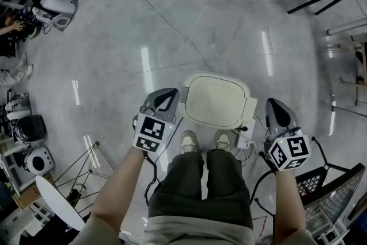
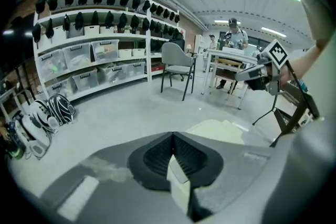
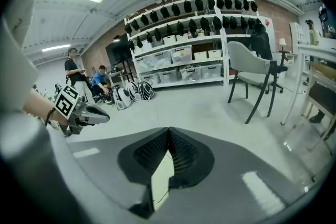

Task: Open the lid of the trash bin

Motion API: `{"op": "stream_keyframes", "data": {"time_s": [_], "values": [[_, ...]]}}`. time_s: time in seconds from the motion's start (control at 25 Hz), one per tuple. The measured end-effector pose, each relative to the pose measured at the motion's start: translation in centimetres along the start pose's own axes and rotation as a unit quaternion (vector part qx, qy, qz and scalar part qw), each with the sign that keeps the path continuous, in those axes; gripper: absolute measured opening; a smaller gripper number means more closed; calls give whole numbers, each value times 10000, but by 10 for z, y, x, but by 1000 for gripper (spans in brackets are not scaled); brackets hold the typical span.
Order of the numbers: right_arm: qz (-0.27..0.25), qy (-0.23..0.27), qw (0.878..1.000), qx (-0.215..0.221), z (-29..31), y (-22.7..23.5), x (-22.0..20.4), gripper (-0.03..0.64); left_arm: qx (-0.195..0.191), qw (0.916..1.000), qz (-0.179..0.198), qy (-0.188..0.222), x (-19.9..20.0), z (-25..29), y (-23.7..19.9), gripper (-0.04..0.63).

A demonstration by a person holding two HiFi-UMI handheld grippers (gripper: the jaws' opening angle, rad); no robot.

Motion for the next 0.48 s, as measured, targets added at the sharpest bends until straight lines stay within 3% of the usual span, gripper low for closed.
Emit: {"op": "stream_keyframes", "data": {"time_s": [0.24,0.48], "values": [[137,-146,9998,-62,24,11,-50,3,-190,9980,-62,-603,-70,54,7,0],[241,-221,9992,-221,23,23,-74,3,-271,9939,-267,-1037,-110,77,11,2]]}}
Point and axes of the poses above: the fingertips, and each gripper's own axes: z forward along the fingers, y to its right, x out of its top, the point moved 5 cm from there along -z, backward along the fingers, and after that the axes turned 1 degree about -y, right-handed, at the moved point
